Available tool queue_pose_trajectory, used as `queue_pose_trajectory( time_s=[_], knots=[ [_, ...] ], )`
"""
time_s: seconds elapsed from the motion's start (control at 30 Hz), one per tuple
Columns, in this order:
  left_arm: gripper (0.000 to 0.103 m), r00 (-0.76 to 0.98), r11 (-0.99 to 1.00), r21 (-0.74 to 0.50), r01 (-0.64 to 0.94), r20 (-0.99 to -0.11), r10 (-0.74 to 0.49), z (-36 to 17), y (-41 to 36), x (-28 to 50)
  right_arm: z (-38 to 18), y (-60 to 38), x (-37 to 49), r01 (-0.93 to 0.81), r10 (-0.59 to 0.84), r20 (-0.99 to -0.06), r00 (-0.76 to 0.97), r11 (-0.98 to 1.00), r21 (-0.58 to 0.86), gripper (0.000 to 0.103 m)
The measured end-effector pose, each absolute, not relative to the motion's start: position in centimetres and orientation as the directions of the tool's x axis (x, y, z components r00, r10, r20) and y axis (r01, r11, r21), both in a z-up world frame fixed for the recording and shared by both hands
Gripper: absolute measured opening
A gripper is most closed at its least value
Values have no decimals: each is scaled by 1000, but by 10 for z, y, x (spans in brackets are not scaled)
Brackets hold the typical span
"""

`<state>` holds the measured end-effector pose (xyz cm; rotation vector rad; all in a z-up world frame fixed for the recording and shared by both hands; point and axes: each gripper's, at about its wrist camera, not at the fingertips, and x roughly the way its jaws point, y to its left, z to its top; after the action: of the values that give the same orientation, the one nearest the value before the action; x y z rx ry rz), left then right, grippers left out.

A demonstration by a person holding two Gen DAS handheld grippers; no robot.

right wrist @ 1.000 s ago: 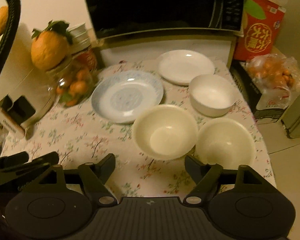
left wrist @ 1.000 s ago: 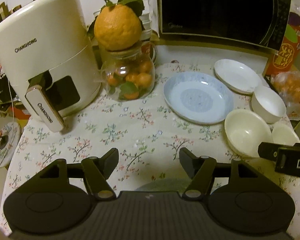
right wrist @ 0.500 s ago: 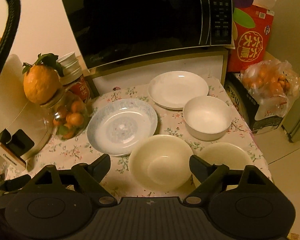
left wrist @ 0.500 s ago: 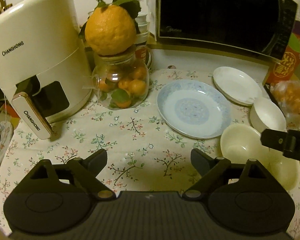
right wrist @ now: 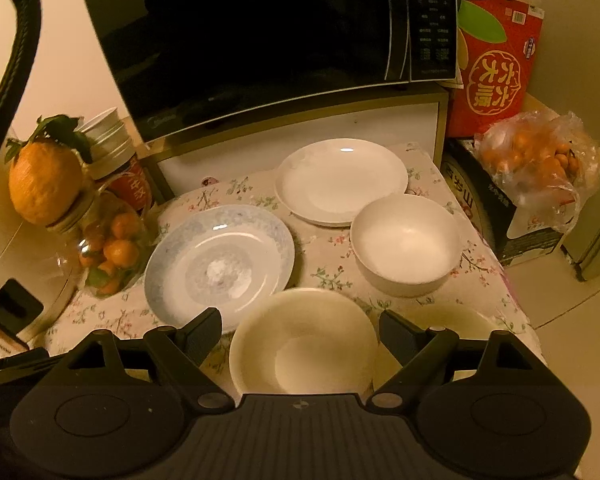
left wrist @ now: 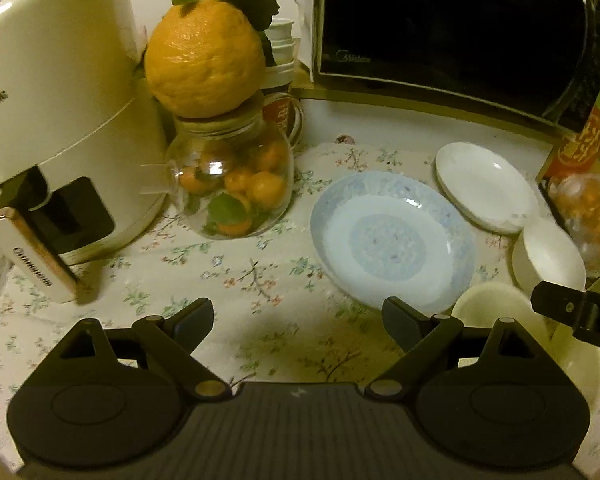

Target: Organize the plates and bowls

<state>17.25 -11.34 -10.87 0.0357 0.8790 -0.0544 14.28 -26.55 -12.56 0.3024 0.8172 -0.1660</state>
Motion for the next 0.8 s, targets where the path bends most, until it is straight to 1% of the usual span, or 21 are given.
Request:
queue_pose_trajectory(
  time_s=[0.07,0.17,0.23,0.3,0.37,0.47,0.67,0.8],
  knots=[
    [89,637,998,-31,49,-769,-55,-108,-107,182,-124,-268,149,261,-28,-728,685,942,209,83],
    [85,626,995,-95,20,-775,-87,-111,-98,196,-118,-275,160,252,-11,-696,718,936,245,83],
    [78,607,989,-149,6,-786,-122,-116,-93,207,-116,-278,170,248,3,-683,730,931,269,80],
    [73,591,981,-194,-10,-792,-151,-121,-88,216,-118,-280,181,241,22,-685,728,928,286,74],
    [70,587,972,-233,-34,-792,-169,-127,-84,224,-123,-283,192,237,39,-694,719,925,298,69],
    [67,581,968,-248,-37,-794,-181,-133,-86,231,-131,-286,206,237,63,-708,703,918,317,65],
    [62,580,968,-250,-30,-793,-186,-142,-88,248,-154,-291,225,243,84,-743,663,916,320,63],
    [56,569,964,-263,-33,-798,-198,-148,-86,257,-169,-293,233,251,87,-769,633,917,310,60]
  ],
)
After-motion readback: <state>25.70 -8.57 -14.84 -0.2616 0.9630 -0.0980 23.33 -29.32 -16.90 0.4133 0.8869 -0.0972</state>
